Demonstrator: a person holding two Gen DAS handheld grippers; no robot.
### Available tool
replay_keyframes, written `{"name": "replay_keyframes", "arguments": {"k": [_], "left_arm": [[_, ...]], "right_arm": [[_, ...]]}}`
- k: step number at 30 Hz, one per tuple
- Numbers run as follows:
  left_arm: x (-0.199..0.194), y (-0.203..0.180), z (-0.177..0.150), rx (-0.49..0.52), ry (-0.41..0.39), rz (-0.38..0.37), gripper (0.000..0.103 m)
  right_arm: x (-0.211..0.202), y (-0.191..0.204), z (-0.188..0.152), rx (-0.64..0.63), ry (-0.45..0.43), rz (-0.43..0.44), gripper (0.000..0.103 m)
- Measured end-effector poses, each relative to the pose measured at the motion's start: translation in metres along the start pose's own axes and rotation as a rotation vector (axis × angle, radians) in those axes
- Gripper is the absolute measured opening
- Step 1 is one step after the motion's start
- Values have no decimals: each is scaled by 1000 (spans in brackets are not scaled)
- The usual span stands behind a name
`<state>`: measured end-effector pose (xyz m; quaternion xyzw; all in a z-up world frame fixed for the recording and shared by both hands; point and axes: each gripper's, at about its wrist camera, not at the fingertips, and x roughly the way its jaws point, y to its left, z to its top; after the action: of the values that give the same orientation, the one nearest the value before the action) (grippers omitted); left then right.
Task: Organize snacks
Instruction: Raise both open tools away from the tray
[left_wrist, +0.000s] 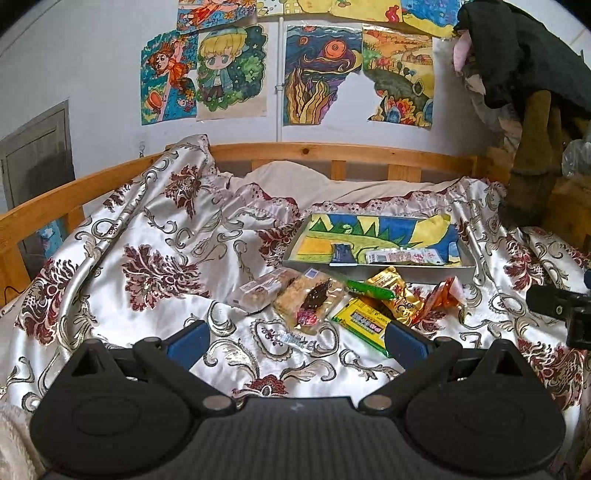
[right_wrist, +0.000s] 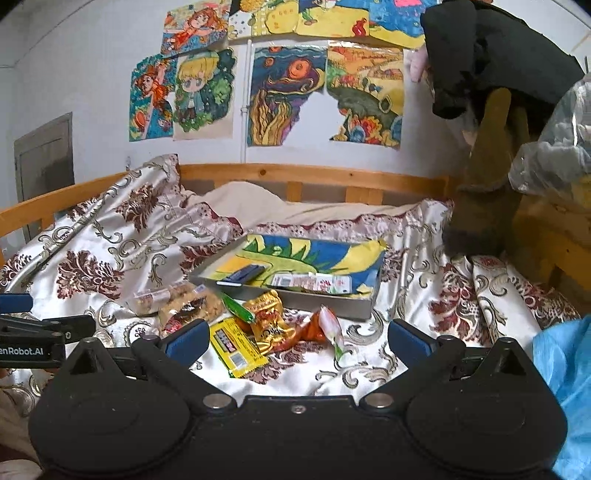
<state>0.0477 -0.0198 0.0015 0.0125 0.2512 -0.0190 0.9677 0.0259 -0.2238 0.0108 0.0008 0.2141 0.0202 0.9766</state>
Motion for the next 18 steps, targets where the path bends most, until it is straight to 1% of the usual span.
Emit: {"name": "replay_keyframes", "arguments": {"k": [10, 18], "left_arm": [[3, 1, 1, 0, 14, 10, 103], [8, 4, 4, -20, 57, 24, 103]], "right_arm": [[6, 1, 0, 2, 30, -1, 102], [13, 6, 0, -19, 58, 2, 102]]}}
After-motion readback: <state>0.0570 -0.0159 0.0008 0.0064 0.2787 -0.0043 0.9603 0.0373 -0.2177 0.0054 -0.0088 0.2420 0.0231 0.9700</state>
